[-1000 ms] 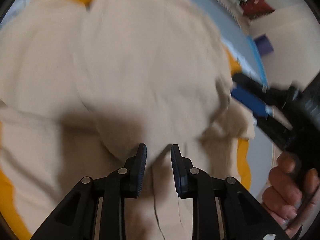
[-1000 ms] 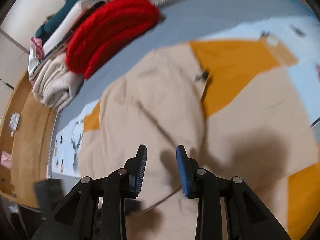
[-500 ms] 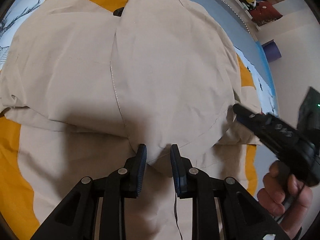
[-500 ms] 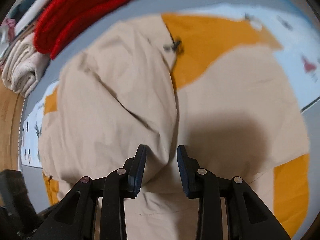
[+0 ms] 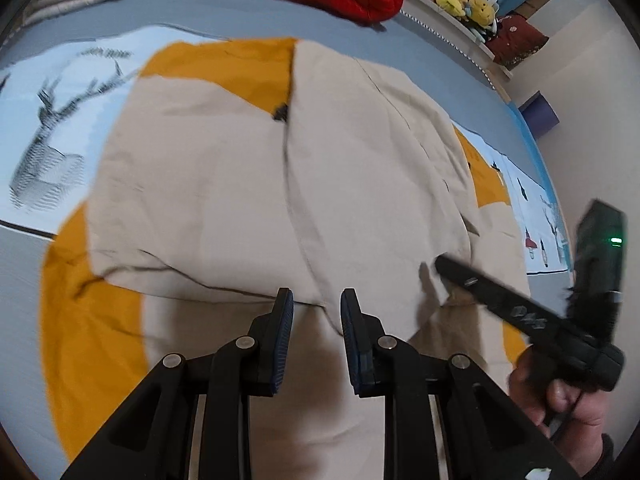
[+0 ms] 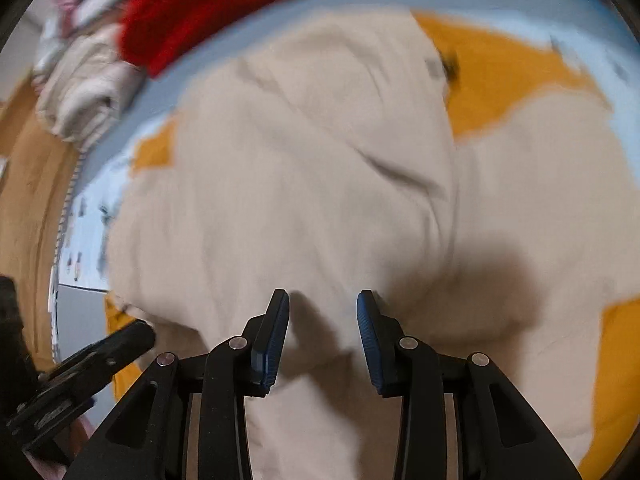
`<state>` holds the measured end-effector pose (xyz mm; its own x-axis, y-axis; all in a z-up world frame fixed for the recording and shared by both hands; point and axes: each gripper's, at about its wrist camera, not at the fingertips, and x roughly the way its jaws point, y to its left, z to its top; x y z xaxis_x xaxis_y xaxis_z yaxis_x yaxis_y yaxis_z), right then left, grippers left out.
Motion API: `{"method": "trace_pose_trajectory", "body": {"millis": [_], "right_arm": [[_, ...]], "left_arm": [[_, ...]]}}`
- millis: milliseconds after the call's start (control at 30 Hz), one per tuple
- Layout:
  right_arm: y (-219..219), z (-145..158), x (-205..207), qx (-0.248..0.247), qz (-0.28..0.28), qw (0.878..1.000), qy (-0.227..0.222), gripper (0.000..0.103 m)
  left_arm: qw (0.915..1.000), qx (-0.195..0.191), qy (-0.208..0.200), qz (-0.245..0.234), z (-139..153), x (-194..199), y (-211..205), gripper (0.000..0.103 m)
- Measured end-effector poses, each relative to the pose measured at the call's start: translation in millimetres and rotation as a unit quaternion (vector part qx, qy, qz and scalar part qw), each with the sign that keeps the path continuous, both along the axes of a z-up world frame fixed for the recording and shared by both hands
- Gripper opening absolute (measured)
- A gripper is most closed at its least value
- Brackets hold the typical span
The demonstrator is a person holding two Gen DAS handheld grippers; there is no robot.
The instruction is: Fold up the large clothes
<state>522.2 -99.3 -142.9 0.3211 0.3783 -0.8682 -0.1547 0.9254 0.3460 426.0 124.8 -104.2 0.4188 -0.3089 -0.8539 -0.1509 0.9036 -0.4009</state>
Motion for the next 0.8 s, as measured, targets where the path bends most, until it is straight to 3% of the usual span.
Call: {"method": "trace_pose_trajectory", "body": {"millis": [67,133,200,267,433,567,733,800], "right_arm": [[5,11,-4,0.012,0.018,0.999,-0.032,0.037],[13,-4,-4,0.018,0.042,0.999,0.002,0.038],[13,-29,-8,-0.017,0.059,0.997,0.055,0.038],[9,-20,-13,-0.023,0.034,0.998,0.038,0.038],[2,48,-32,-0.025,0.028,0.996,-0.078,0.038],[-11,115,-63,-0.023,0.028,0.981,-0.188,0.038],[-32,178,-103,-0.014,0.028,0.965,-0.261,0.038],[-53,206,-128,-0.012,0.016,0.958,-0.288,0.038]], "left_arm": [[1.0,-0.003,-0.005,0.006,2,-1,11,0.021],[0.9998,-0.009,-0.008,0.013,6,-2,17,0.021],[0.9997,-0.012,-0.011,0.018,10,-4,20,0.021],[0.9996,-0.012,-0.017,0.019,16,-4,19,0.021],[0.9986,0.006,-0.048,0.021,42,-26,31,0.021],[0.995,0.042,-0.087,0.026,71,-55,46,0.021],[0.9876,0.074,-0.138,0.016,103,-103,58,0.021],[0.9872,0.074,-0.14,0.017,110,-121,63,0.02]]}}
